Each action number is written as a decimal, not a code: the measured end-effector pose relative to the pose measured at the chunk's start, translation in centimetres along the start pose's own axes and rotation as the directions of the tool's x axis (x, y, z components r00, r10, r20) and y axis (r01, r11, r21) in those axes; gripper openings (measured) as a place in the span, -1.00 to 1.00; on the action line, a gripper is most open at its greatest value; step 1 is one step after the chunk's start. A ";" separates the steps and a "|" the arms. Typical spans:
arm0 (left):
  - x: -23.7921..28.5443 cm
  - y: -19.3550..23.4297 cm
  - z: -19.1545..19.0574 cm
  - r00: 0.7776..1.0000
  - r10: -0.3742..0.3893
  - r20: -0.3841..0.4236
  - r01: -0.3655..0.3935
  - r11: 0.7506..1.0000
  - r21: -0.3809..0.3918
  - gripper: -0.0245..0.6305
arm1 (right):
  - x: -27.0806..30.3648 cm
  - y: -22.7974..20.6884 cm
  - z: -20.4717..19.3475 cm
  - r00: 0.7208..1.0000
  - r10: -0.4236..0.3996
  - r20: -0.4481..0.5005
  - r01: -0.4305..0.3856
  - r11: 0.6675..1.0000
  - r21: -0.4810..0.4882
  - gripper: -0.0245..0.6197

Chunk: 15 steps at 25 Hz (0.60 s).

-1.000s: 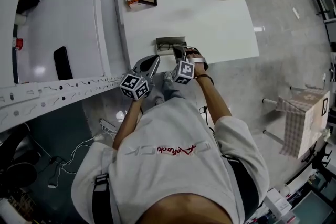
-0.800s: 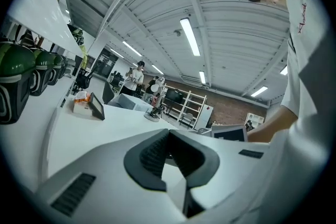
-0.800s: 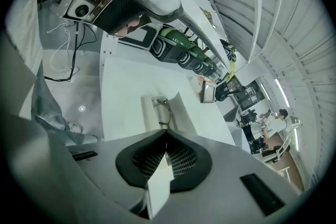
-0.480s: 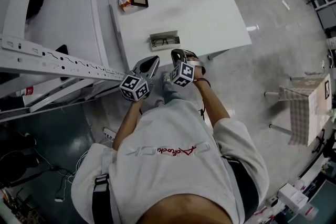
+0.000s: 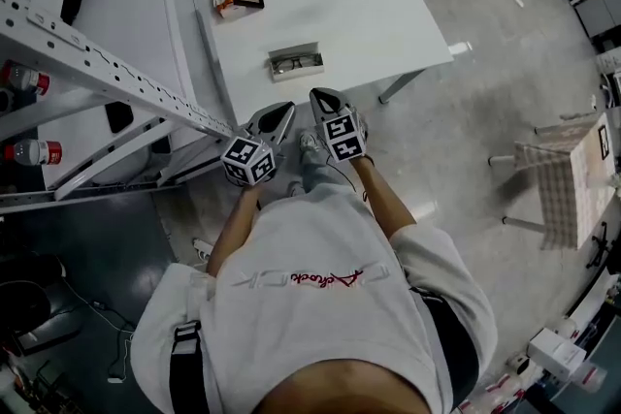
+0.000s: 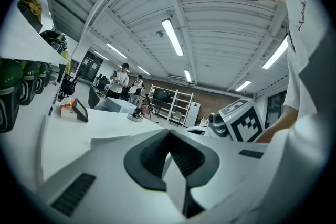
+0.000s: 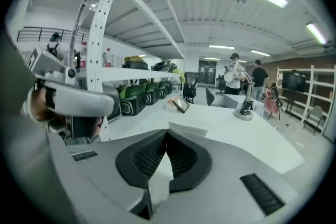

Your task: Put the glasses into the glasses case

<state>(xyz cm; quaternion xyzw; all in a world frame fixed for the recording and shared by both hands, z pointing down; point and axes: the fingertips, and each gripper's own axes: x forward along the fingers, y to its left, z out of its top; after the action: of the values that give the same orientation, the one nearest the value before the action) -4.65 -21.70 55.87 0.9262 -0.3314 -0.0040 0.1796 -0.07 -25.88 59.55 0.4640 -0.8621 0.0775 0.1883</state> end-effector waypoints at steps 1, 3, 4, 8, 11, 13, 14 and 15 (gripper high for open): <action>-0.2 -0.4 -0.2 1.000 -0.003 -0.002 0.003 1.000 0.000 -0.85 | -0.8 0.2 0.3 0.999 -0.009 0.033 0.008 0.999 0.039 -0.91; -0.7 -1.1 -0.6 1.000 -0.009 -0.005 0.009 1.000 0.002 -0.85 | -2.0 0.6 0.5 0.997 -0.031 0.075 0.026 0.997 0.071 -0.92; -0.9 -1.4 -0.8 1.000 -0.012 -0.007 0.012 1.000 0.003 -0.85 | -2.5 0.9 0.3 0.996 -0.038 0.081 0.032 0.997 0.070 -0.91; -1.5 -2.7 -1.5 1.000 -0.024 -0.015 0.024 1.000 0.003 -0.85 | -4.0 2.3 -0.7 0.996 -0.048 0.069 0.045 0.998 0.053 -0.92; -1.8 -3.6 -1.5 1.000 -0.028 -0.011 0.028 1.000 0.005 -0.85 | -5.1 3.0 -0.5 0.995 -0.054 0.080 0.052 0.998 0.024 -0.92; -1.8 -4.0 -1.3 1.000 -0.026 -0.002 0.026 1.000 0.006 -0.85 | -5.8 3.2 0.1 0.994 -0.055 0.096 0.055 0.998 0.003 -0.92; -1.8 -4.3 -1.4 1.000 -0.025 -0.001 0.025 1.000 0.006 -0.85 | -6.1 3.3 0.3 0.993 -0.054 0.104 0.054 0.999 0.001 -0.92; -1.8 -4.6 -1.5 1.000 -0.024 -0.002 0.024 1.000 0.005 -0.85 | -6.5 3.4 0.4 0.993 -0.051 0.111 0.051 0.999 0.004 -0.92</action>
<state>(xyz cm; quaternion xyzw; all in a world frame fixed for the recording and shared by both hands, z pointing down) -3.05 -16.80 55.53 0.9306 -0.3200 -0.0042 0.1776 0.22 -19.11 56.76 0.4897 -0.8590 0.0474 0.1417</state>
